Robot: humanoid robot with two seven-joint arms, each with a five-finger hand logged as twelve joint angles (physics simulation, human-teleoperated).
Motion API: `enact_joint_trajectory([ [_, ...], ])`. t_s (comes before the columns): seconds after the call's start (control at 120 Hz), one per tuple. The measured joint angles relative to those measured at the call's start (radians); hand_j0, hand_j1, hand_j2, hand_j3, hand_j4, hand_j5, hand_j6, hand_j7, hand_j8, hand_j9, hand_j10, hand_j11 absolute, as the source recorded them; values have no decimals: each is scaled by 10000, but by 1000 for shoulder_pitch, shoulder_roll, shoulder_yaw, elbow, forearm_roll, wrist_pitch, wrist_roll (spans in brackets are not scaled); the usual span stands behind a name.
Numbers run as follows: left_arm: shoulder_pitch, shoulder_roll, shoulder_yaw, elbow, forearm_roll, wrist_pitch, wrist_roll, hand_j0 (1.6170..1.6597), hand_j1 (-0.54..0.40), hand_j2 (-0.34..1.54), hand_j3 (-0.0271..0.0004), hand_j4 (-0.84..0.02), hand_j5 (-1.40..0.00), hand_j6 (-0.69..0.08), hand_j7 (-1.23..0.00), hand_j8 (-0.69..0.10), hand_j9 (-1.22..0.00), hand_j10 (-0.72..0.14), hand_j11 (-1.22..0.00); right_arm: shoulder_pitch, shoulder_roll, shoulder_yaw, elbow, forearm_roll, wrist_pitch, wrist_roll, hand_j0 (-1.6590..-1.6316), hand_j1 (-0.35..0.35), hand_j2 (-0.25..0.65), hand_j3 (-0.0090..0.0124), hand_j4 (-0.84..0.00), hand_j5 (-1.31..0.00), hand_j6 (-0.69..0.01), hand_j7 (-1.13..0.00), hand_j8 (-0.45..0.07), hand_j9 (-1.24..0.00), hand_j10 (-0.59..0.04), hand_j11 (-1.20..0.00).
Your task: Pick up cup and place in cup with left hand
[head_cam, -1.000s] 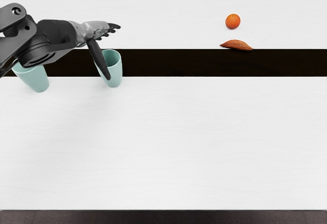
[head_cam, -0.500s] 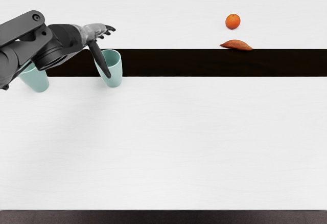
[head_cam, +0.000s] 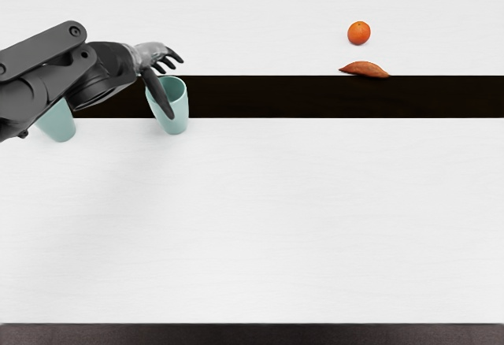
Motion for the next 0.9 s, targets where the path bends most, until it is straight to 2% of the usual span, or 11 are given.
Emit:
enact_joint_trajectory([
  [0.575,2,-11,9,19,11,31,0,16580,765,476,0,-2310,-2972,-2318,-2971,-2316,-2969,-2305,-2968,0,0,0,0,0,0,0,-16581,-3489,-2,0,0,0,5,0,3,0,2,0],
  [0.758,0,-29,52,20,13,70,0,16580,657,494,0,-2400,-3089,-2408,-3087,-2406,-3086,-2395,-3085,0,0,-1,0,0,0,0,-16581,-3489,-2,0,0,0,5,0,3,0,2,0],
  [0.9,2,-29,67,19,13,77,0,16581,36,607,0,-2907,-3750,-2915,-3749,-2912,-3748,-2902,-3748,0,0,0,0,0,0,0,-16581,-3489,-2,0,0,0,5,0,3,0,2,0],
])
